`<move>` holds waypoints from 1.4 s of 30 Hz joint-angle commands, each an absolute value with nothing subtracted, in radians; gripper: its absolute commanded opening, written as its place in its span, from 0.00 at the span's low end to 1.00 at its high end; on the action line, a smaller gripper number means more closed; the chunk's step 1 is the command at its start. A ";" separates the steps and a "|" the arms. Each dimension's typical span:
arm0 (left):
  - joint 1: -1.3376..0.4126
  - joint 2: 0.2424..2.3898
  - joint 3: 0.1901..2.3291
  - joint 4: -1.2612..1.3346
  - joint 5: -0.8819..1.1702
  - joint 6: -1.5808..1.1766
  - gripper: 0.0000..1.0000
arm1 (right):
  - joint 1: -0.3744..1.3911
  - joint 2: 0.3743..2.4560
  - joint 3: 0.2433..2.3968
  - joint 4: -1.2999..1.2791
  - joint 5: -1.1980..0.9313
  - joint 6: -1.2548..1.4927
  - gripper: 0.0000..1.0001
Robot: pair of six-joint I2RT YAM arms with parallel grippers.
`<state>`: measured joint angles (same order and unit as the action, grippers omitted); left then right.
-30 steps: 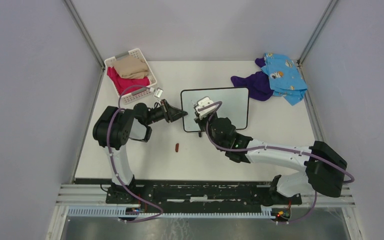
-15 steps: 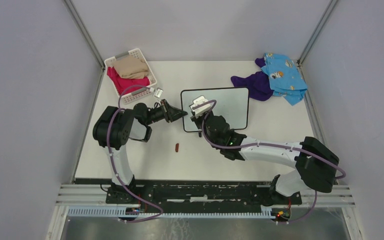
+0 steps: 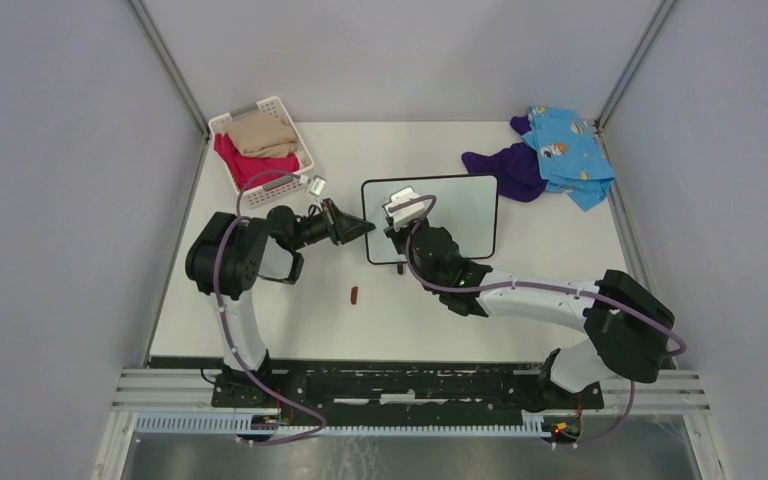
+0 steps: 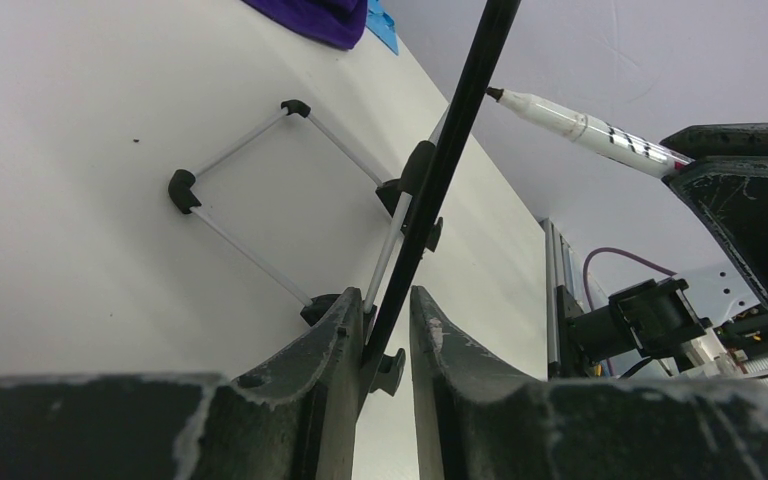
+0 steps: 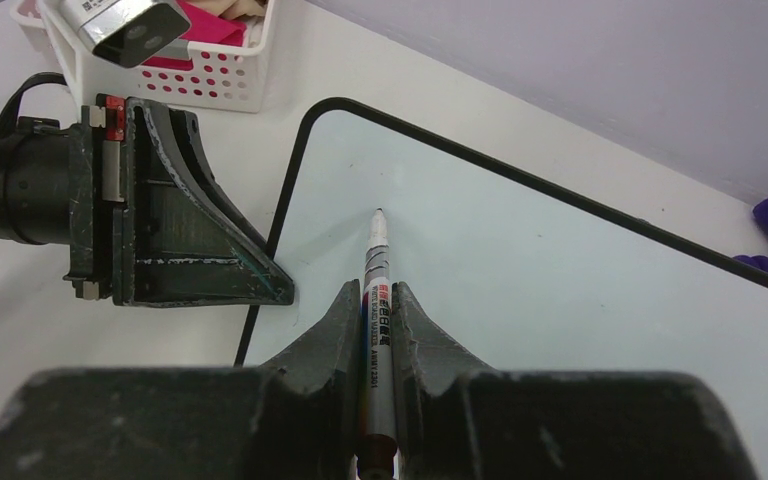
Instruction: Write a sentence on the whiteboard
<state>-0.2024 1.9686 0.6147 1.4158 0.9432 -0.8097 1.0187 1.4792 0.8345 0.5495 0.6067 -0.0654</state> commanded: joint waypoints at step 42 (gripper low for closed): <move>-0.195 1.972 0.616 1.500 0.948 -0.775 0.21 | 0.986 1.412 0.800 0.635 0.598 -0.021 0.00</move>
